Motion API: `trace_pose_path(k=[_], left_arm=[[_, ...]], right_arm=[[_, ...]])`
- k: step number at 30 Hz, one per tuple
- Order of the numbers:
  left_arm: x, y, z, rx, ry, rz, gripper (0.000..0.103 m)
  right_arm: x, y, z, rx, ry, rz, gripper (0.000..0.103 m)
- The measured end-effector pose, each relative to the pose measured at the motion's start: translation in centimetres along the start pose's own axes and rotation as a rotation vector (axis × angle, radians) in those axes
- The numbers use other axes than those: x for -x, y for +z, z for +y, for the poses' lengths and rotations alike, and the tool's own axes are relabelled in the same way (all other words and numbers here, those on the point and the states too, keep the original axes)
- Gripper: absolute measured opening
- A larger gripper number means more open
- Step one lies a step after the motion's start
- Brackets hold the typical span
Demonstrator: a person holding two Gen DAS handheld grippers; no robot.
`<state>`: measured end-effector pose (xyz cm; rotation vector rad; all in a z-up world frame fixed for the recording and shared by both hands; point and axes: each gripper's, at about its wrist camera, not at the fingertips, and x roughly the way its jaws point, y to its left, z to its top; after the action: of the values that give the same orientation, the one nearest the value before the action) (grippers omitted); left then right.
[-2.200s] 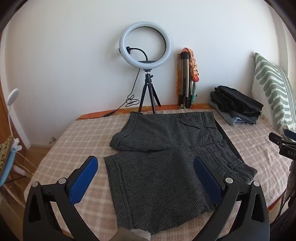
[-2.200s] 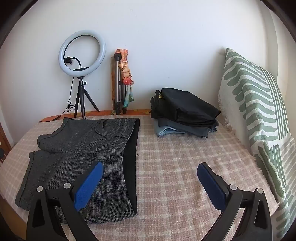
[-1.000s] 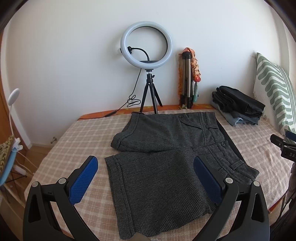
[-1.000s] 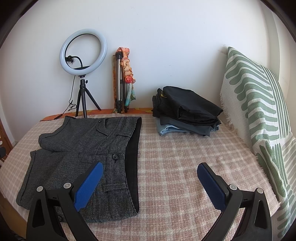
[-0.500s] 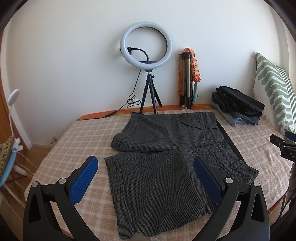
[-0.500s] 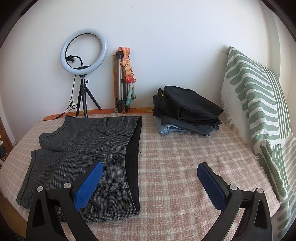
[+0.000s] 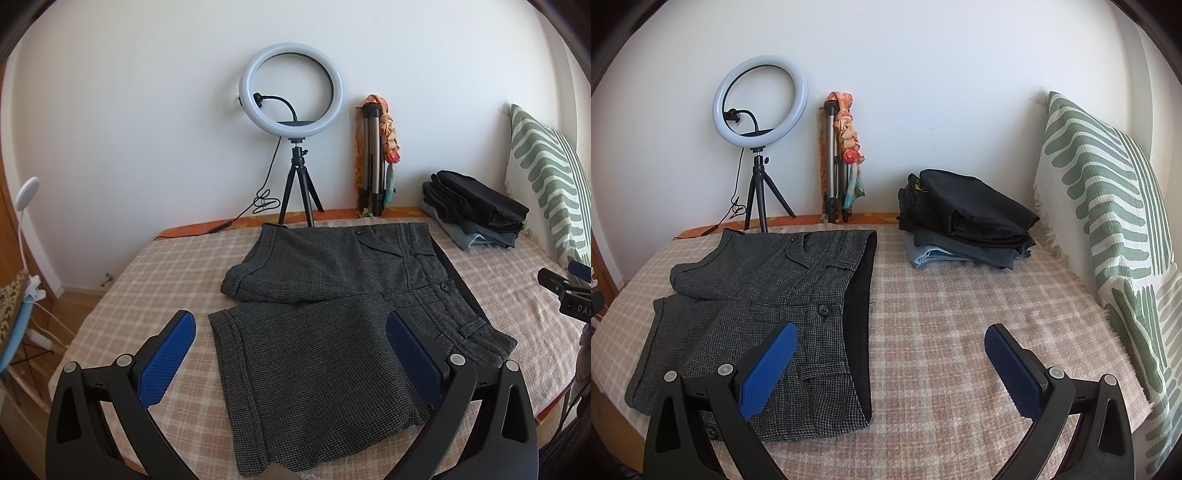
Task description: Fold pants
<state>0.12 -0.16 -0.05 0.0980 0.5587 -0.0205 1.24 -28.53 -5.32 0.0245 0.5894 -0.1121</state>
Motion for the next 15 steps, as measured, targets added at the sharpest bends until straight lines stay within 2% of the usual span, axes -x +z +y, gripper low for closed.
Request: trace_pose_path(k=[15], left_arm=[[-0.11,-0.03,-0.07,-0.002,0.001,-0.001,0.103]], right_arm=[[-0.05,0.1,0.09,0.0,0.002,0.002,0.103]])
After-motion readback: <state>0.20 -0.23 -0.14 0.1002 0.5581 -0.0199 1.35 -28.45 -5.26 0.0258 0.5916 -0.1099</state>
